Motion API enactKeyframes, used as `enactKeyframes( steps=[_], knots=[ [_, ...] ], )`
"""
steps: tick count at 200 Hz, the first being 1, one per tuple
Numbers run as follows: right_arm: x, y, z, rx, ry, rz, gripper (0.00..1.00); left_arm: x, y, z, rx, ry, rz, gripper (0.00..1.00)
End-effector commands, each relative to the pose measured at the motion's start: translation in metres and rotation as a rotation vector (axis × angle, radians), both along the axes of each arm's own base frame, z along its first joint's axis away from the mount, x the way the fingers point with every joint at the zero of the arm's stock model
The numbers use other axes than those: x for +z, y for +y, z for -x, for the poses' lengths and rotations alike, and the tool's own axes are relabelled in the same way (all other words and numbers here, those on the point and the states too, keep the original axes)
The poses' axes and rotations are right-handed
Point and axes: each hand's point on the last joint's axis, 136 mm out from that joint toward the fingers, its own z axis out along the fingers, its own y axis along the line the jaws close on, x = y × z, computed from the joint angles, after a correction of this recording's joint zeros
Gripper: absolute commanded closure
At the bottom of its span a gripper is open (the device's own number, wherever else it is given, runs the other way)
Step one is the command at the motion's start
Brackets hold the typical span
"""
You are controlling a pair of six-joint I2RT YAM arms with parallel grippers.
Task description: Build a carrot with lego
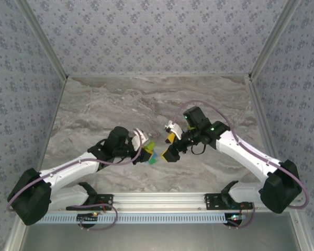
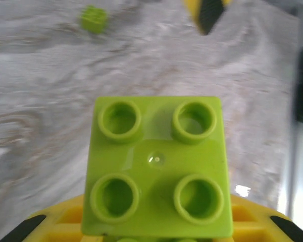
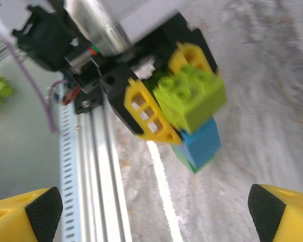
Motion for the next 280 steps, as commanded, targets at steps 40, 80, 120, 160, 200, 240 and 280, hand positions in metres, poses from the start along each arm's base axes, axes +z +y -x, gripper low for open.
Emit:
enactKeyframes(
  steps=[40, 80, 120, 160, 200, 240, 280],
  knots=[
    [0.004, -0.036, -0.051, -0.331, -0.091, 0.024, 0.02, 0.048, 0.103, -0.089, 0.874, -0.093, -0.111, 0.98],
    [-0.004, -0.041, -0.064, -0.408, -0.058, 0.054, 0.02, 0.058, 0.156, -0.095, 1.261, -0.058, -0.182, 0.92],
    [-0.010, -0.043, -0.072, -0.456, -0.044, 0.076, 0.03, 0.063, 0.176, -0.092, 1.545, -0.009, -0.283, 0.89],
    [-0.016, -0.044, -0.073, -0.465, -0.032, 0.084, 0.03, 0.029, 0.146, -0.104, 1.545, 0.088, -0.202, 0.94],
    [-0.023, -0.057, -0.081, -0.541, -0.058, 0.134, 0.03, -0.005, 0.120, -0.117, 1.503, 0.199, -0.083, 0.94],
    [-0.045, -0.111, -0.110, -0.842, -0.156, 0.312, 0.03, -0.022, 0.121, -0.122, 1.527, 0.242, -0.082, 0.93],
    [-0.060, -0.149, -0.118, -1.100, -0.151, 0.260, 0.03, -0.029, 0.119, -0.127, 1.537, 0.253, -0.103, 0.78]
  ],
)
